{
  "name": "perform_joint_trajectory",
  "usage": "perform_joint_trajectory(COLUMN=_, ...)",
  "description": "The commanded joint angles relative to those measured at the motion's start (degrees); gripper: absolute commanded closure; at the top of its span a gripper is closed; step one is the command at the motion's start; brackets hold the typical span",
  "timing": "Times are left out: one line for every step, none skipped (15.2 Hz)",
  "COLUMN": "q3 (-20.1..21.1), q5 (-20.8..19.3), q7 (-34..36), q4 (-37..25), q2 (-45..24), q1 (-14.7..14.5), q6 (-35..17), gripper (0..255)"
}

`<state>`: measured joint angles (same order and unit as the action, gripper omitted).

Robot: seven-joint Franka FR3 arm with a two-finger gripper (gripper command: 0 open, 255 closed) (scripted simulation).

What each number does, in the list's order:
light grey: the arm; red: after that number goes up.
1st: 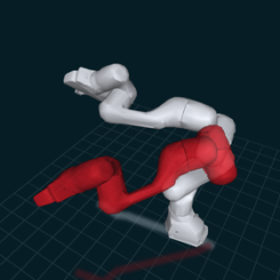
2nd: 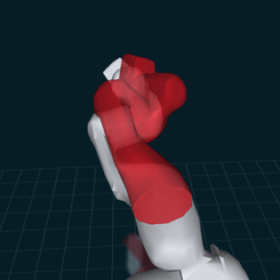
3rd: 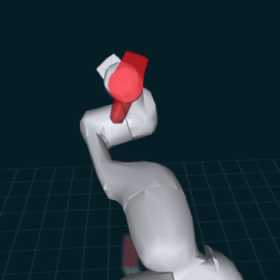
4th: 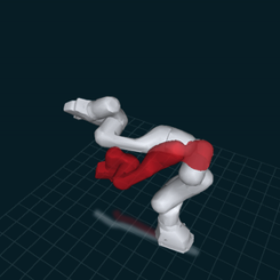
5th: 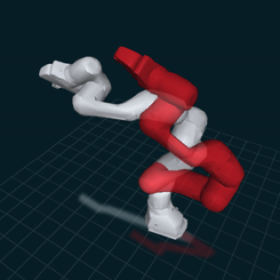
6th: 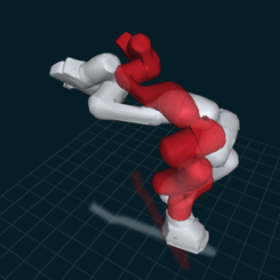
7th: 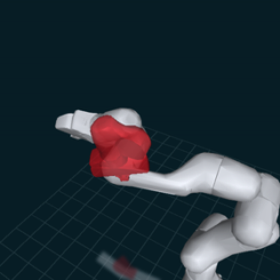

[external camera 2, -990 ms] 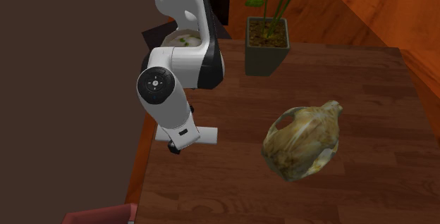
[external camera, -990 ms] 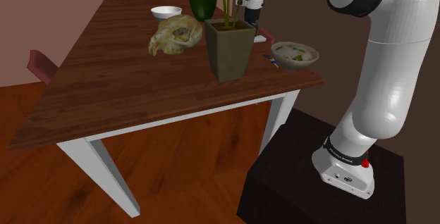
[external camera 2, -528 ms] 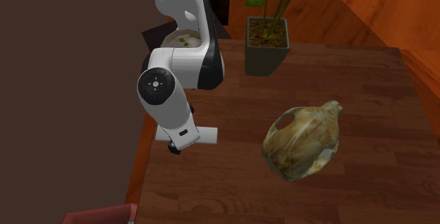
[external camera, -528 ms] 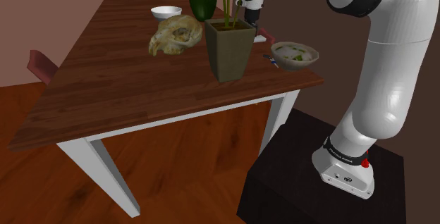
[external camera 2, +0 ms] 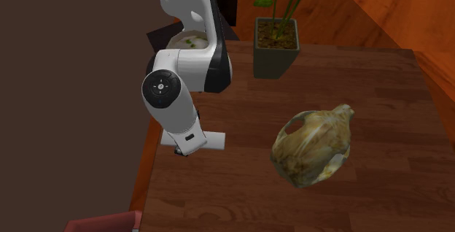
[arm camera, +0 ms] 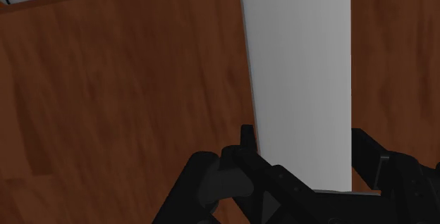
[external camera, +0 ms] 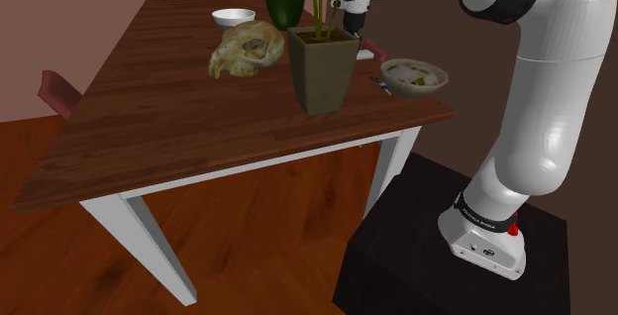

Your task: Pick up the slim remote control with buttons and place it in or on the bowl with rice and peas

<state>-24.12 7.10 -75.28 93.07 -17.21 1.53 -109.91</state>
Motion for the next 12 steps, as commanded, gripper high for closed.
perform_joint_trajectory(q3=0.00, q5=0.01, q7=0.02, q4=0.03, q2=-0.04, q1=0.00, q6=0.01, gripper=255)
perform_joint_trajectory(q3=0.00, q5=0.02, q7=0.01, q4=0.03, q2=-0.06, q1=0.01, q6=-0.01, gripper=255)
perform_joint_trajectory(q3=-0.03, q5=-0.06, q7=0.06, q4=-0.57, q2=0.07, q1=0.02, q6=0.71, gripper=255)
perform_joint_trajectory(q3=-0.06, q5=-0.13, q7=0.11, q4=-1.18, q2=0.19, q1=0.03, q6=1.43, gripper=255)
perform_joint_trajectory(q3=-0.09, q5=-0.18, q7=0.15, q4=-1.84, q2=0.28, q1=0.05, q6=2.16, gripper=255)
perform_joint_trajectory(q3=-0.12, q5=-0.24, q7=0.19, q4=-2.50, q2=0.36, q1=0.08, q6=2.90, gripper=255)
perform_joint_trajectory(q3=-0.14, q5=-0.28, q7=0.23, q4=-3.18, q2=0.44, q1=0.10, q6=3.64, gripper=255)
perform_joint_trajectory(q3=-0.17, q5=-0.33, q7=0.27, q4=-3.87, q2=0.49, q1=0.13, q6=4.38, gripper=255)
perform_joint_trajectory(q3=-0.20, q5=-0.36, q7=0.30, q4=-4.58, q2=0.54, q1=0.17, q6=5.13, gripper=255)
perform_joint_trajectory(q3=-0.22, q5=-0.39, q7=0.32, q4=-5.31, q2=0.57, q1=0.21, q6=5.89, gripper=255)
perform_joint_trajectory(q3=-0.24, q5=-0.41, q7=0.35, q4=-6.07, q2=0.59, q1=0.25, q6=6.65, gripper=255)
perform_joint_trajectory(q3=-0.27, q5=-0.42, q7=0.37, q4=-6.84, q2=0.59, q1=0.30, q6=7.42, gripper=255)
